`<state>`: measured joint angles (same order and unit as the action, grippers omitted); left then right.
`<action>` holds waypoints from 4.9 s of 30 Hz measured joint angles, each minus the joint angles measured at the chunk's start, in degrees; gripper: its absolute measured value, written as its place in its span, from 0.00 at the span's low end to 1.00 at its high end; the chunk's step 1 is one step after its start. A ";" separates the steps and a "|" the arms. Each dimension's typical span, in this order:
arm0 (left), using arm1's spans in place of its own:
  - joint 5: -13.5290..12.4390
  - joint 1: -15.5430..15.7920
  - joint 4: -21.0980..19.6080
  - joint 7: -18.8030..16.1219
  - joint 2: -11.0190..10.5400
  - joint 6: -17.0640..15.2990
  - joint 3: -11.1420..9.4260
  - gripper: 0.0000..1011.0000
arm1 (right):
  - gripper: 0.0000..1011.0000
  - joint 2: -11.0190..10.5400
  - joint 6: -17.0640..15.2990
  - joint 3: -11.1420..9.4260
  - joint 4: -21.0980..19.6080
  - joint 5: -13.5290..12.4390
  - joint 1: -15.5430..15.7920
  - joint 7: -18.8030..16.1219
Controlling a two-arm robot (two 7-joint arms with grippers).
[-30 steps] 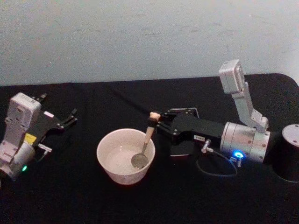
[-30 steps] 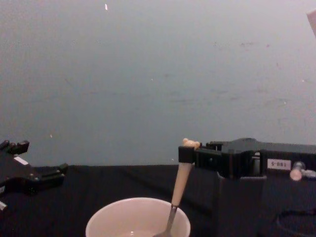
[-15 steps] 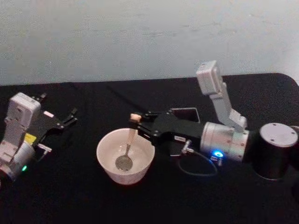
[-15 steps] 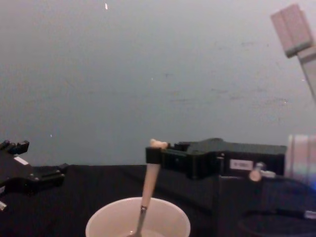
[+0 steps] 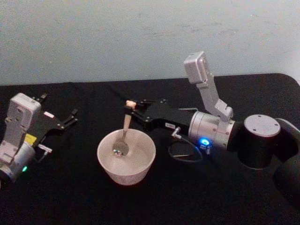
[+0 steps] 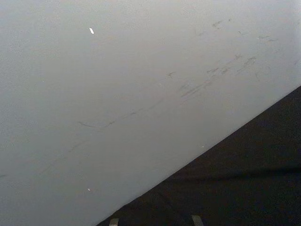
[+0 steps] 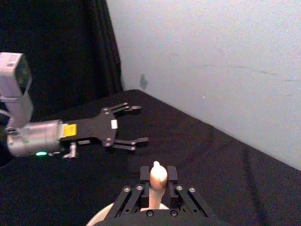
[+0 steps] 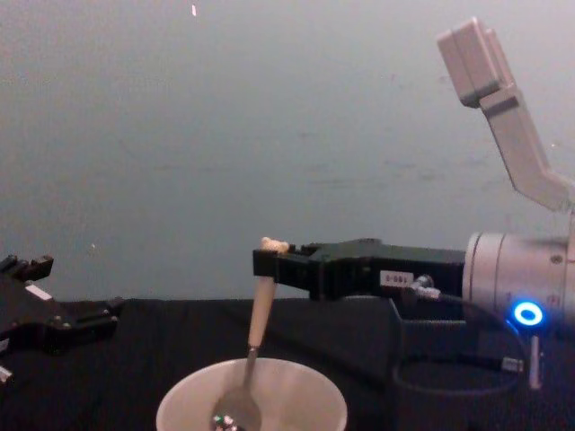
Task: Pick up the stirring spoon with one hand, stir inside the cup, then place it back in its original position.
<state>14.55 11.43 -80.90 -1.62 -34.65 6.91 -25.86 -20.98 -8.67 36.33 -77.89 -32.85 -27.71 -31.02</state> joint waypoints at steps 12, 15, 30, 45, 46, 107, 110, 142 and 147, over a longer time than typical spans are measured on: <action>0.00 0.00 0.00 0.00 0.00 0.00 0.00 0.99 | 0.21 -2.42 -1.63 -2.27 -2.24 -1.23 1.57 -0.25; 0.00 0.00 0.00 0.00 0.00 0.00 0.00 0.99 | 0.21 -3.66 -2.24 -2.82 -4.10 -2.25 2.59 -0.74; 0.00 0.00 0.00 0.00 0.00 0.00 0.00 0.99 | 0.21 -5.74 -4.06 -4.33 -8.80 -6.72 4.37 0.69; 0.00 0.00 0.00 0.00 0.00 0.00 0.00 0.99 | 0.21 -7.69 -6.19 -8.72 -12.49 -14.01 4.90 4.47; 0.00 0.00 0.00 0.00 0.00 0.00 0.00 0.99 | 0.21 -8.09 -6.38 -9.40 -12.91 -14.93 5.07 4.89; 0.00 0.00 0.00 0.00 0.00 0.00 0.00 0.99 | 0.21 -16.27 -2.44 -12.23 -12.37 -15.56 10.95 7.29; 0.00 0.00 0.00 0.00 0.00 0.00 0.00 0.99 | 0.21 -16.01 -2.79 -11.85 -11.85 -15.00 10.84 7.20; 0.00 0.00 0.00 0.00 0.00 0.00 0.00 0.99 | 0.21 -13.91 -4.88 -10.26 -8.49 -11.20 10.21 7.58; 0.00 0.00 0.00 0.00 0.00 0.00 0.00 0.99 | 0.21 -13.93 -4.83 -10.27 -8.57 -11.29 10.21 7.60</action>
<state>14.55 11.43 -80.90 -1.62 -34.65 6.91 -25.86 -34.91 -13.50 26.06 -86.45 -44.14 -17.51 -23.42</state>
